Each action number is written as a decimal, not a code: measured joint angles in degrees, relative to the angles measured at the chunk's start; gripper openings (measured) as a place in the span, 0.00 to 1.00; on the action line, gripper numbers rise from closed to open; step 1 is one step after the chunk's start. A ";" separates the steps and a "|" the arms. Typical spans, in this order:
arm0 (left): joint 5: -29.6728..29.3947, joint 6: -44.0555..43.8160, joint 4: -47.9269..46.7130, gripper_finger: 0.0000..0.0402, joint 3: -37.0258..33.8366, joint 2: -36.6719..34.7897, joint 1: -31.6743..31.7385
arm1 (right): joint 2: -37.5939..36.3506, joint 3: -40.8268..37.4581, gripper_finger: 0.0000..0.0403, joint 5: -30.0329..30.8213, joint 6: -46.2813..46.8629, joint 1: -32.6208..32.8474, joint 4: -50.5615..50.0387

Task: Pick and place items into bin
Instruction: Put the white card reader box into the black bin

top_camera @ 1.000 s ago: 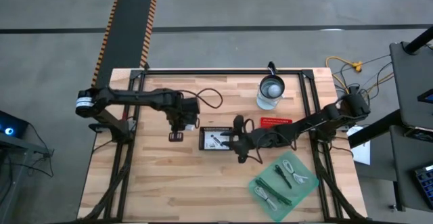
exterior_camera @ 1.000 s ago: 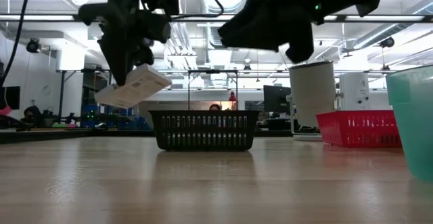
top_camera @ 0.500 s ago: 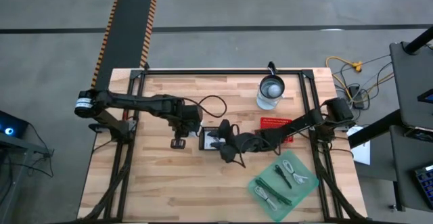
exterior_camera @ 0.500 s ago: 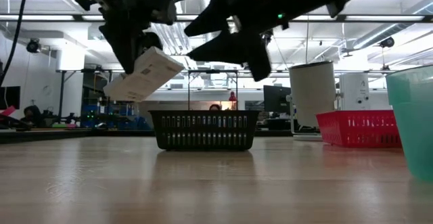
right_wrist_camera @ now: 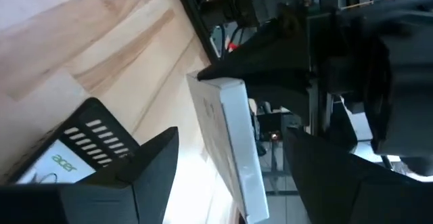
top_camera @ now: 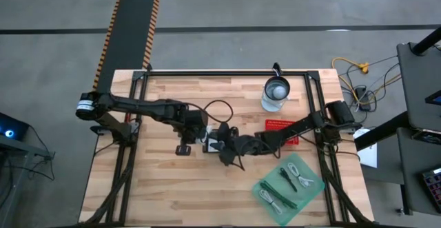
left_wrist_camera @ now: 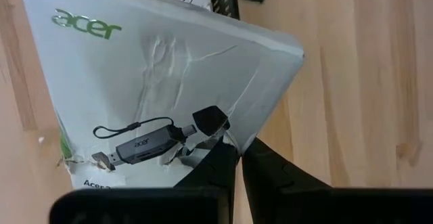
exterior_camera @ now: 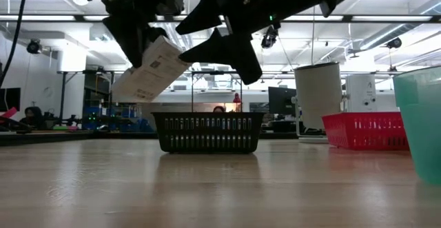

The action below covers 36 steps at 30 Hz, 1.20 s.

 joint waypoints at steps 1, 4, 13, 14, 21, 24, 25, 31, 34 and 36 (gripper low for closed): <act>0.02 -0.01 0.25 0.01 0.05 0.00 -0.18 | 0.00 0.00 0.63 -0.01 -0.24 -0.19 -0.01; 0.39 0.01 2.49 0.01 0.05 0.00 -0.68 | -0.07 0.19 0.63 -0.01 -0.39 -0.96 -0.05; 1.66 0.21 5.33 0.01 0.05 0.00 -0.92 | -0.11 0.17 0.58 -0.07 -0.35 -2.86 -1.51; 1.66 0.21 5.34 0.01 0.05 0.00 -0.92 | -0.11 0.15 0.57 -0.09 -0.35 -2.84 -1.54; 1.60 0.02 6.09 0.01 0.07 0.00 -0.90 | -0.13 0.15 0.47 -0.53 -0.37 -2.54 -1.48; 1.64 0.02 6.48 0.01 0.07 0.00 -0.90 | -0.15 0.15 0.42 -0.53 -0.37 -2.54 -1.52; 1.70 0.03 6.63 0.01 0.07 0.00 -0.90 | -0.15 0.15 0.41 -0.53 -0.37 -2.54 -1.49; 1.79 -0.05 6.88 0.01 0.07 0.00 -0.90 | -0.20 0.14 0.29 -0.50 -0.36 -2.54 -1.59; 1.79 -0.08 7.58 0.01 0.07 0.00 -0.90 | -0.20 0.09 0.23 -0.49 -0.39 -2.54 -2.18; 1.84 -0.08 7.99 0.01 0.07 0.00 -0.90 | -0.20 0.09 0.19 -0.49 -0.42 -2.54 -2.76</act>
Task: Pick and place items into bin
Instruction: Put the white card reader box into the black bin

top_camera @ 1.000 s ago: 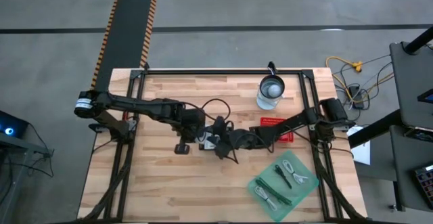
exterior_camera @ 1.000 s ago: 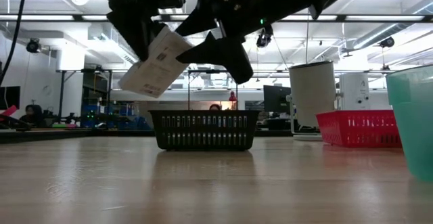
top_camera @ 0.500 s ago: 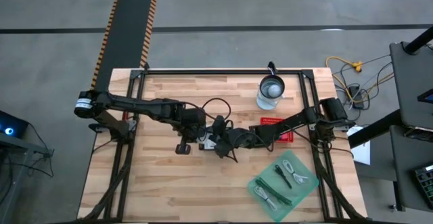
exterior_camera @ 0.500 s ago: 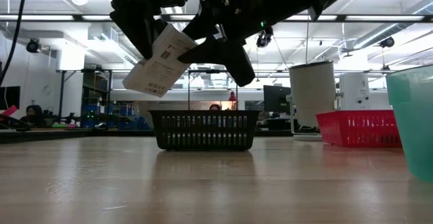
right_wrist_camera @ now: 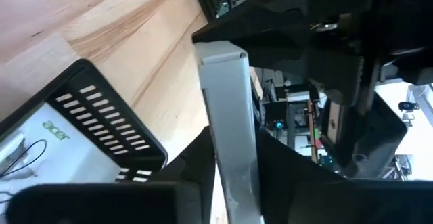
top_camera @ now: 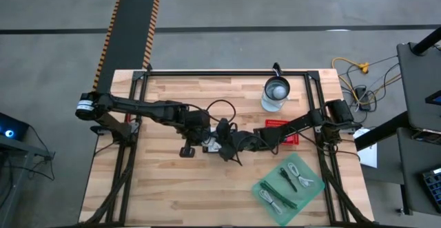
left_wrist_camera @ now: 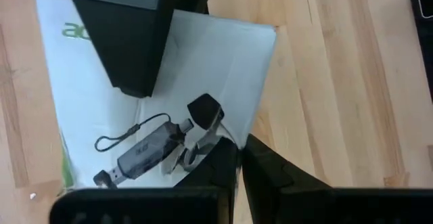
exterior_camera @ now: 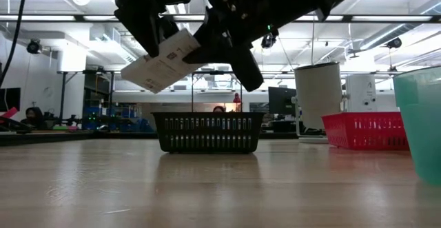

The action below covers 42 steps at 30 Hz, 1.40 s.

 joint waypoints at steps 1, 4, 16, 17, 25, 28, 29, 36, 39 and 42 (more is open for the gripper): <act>-0.02 0.00 0.07 0.01 0.00 0.00 0.00 | 0.00 0.00 0.17 0.09 -0.04 0.01 -0.25; -0.04 -0.04 0.15 0.02 0.00 0.00 0.02 | 0.00 -0.01 0.12 0.42 -0.09 0.04 -1.25; -0.36 -0.07 -0.34 0.31 0.11 -0.68 0.13 | -0.59 -0.11 0.08 4.74 0.30 0.31 -4.42; -0.43 -0.07 -1.04 0.34 0.15 -0.96 0.15 | -0.86 -0.23 0.08 4.72 0.31 0.42 -5.07; -0.07 -3.23 -2.54 0.40 0.13 -5.75 0.07 | -1.01 -2.51 0.08 4.94 -2.28 1.59 -5.82; -0.07 -4.54 -2.71 0.40 0.13 -8.39 0.11 | -1.68 -4.86 0.08 4.26 -3.34 1.62 -4.55; -0.07 -4.55 -2.68 0.40 0.13 -9.29 0.11 | -2.35 -5.80 0.08 3.02 -3.71 1.63 -3.60; -0.18 -4.63 -2.24 0.40 0.11 -13.05 0.09 | -8.01 -11.70 0.08 -8.48 -7.60 1.57 -1.12; -0.53 -4.61 -2.22 0.40 0.11 -13.21 0.07 | -9.76 -13.57 0.08 -11.74 -10.20 0.59 -0.75; -0.80 -4.50 -1.99 0.40 0.09 -12.92 0.09 | -10.29 -14.32 0.08 -15.23 -10.87 -1.40 -0.87</act>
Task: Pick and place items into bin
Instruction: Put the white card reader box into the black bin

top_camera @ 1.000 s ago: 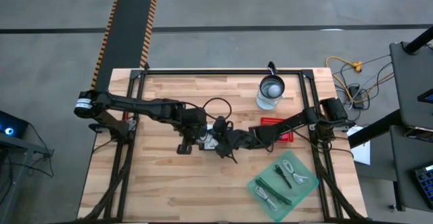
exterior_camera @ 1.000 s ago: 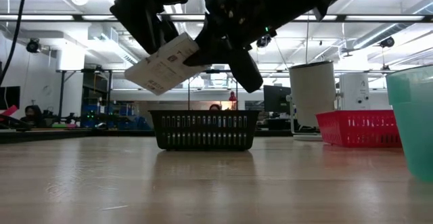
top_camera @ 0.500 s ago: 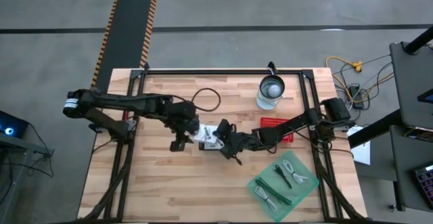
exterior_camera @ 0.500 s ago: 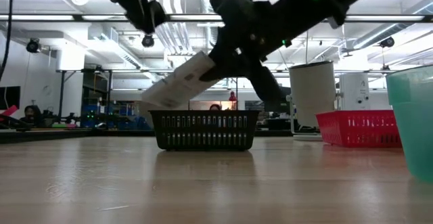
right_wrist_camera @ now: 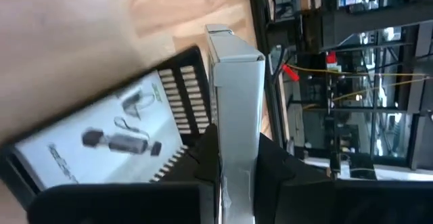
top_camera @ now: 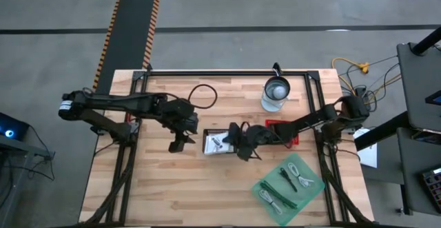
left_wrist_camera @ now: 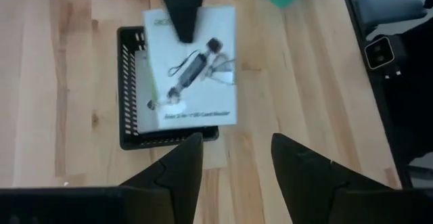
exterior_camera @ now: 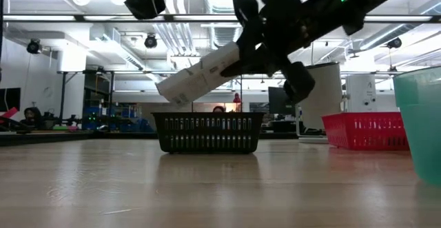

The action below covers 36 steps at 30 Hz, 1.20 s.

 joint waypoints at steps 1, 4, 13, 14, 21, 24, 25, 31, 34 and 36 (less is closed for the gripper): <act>-0.01 0.03 0.25 0.40 0.00 0.21 0.00 | 0.00 -0.03 0.08 -0.97 -0.20 -0.67 0.05; -0.19 0.05 0.06 0.40 -0.02 1.09 0.00 | 0.00 -0.15 0.08 -0.90 -0.86 -2.01 -0.17; -0.73 0.11 0.01 0.40 -0.04 2.27 0.02 | 0.00 -0.17 0.08 -2.43 -3.35 -3.80 -2.15; -0.71 0.13 0.06 0.40 -0.04 2.25 0.02 | 0.00 -0.17 0.08 -2.45 -3.79 -3.82 -2.14; -0.89 0.30 0.06 0.40 -0.04 2.25 0.02 | 0.00 -0.17 0.10 -2.61 -5.17 -4.06 -2.13; -1.04 0.50 0.08 0.40 -0.04 2.27 0.02 | 0.00 -0.17 0.10 -2.61 -5.17 -4.28 -2.13; -1.04 0.53 0.08 0.40 -0.04 2.27 0.02 | 0.00 -0.17 0.09 -2.59 -5.30 -4.31 -2.13; -1.06 0.66 0.08 0.40 -0.04 2.32 0.02 | 0.00 -0.17 0.10 -2.99 -6.02 -4.69 -2.12; -1.06 0.66 0.08 0.40 -0.04 2.32 0.02 | 0.00 -0.17 0.11 -2.88 -6.02 -4.94 -2.11; -1.05 0.66 0.10 0.40 -0.04 2.32 0.02 | 0.00 -0.17 0.11 -2.85 -5.98 -4.92 -2.13</act>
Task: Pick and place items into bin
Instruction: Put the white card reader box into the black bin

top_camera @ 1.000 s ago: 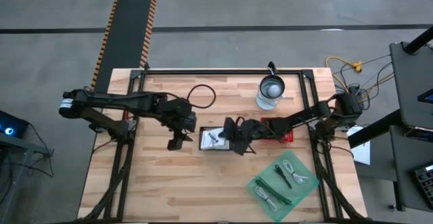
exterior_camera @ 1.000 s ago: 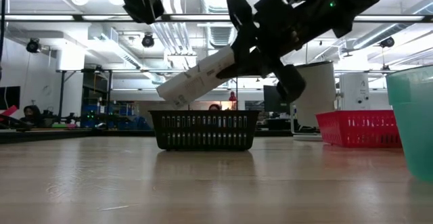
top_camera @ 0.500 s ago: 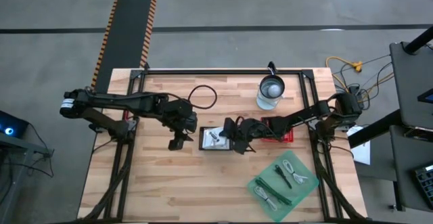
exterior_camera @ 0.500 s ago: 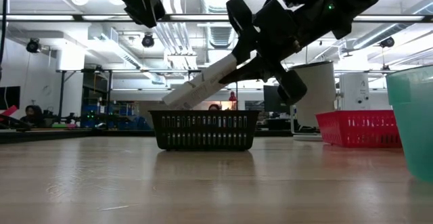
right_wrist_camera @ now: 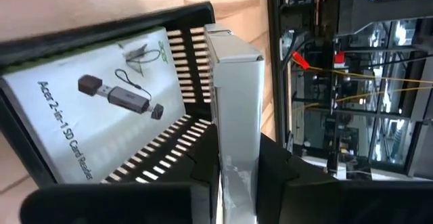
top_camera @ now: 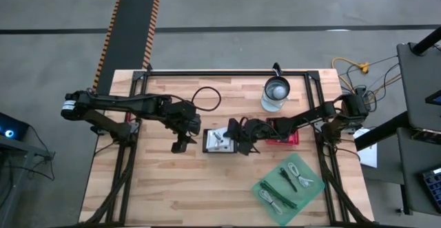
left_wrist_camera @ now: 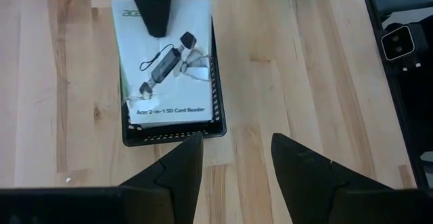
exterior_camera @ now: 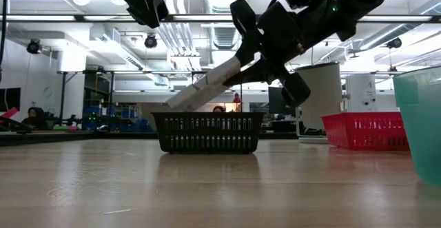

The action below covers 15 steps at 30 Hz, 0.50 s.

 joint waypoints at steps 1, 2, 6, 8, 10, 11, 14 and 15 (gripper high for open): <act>0.00 0.00 0.00 0.40 0.00 0.00 0.00 | 0.00 0.00 0.11 0.00 0.02 0.02 0.02; -0.01 0.00 0.00 0.40 0.00 0.00 0.00 | 0.00 0.00 0.12 -0.02 0.06 0.04 0.02; -0.01 0.00 0.02 0.40 0.00 0.00 0.00 | 0.00 0.00 0.13 0.00 0.21 0.02 0.02; 0.00 -0.01 0.02 0.40 0.00 0.00 0.00 | 0.00 0.00 0.15 0.00 0.24 0.02 0.02; -0.01 -0.02 0.02 0.40 0.00 0.00 0.00 | 0.00 0.00 0.16 -0.01 0.47 -0.07 0.02; 0.01 -0.02 0.02 0.40 0.00 0.00 0.00 | 0.00 0.00 0.17 -0.02 0.81 -0.13 0.02; -0.05 1.05 0.14 0.40 0.00 0.00 0.00 | 0.00 0.00 0.20 0.00 1.23 -0.20 0.02; -0.14 1.20 0.32 0.40 0.00 0.00 0.00 | 0.00 0.00 0.21 0.00 1.23 -0.20 0.02</act>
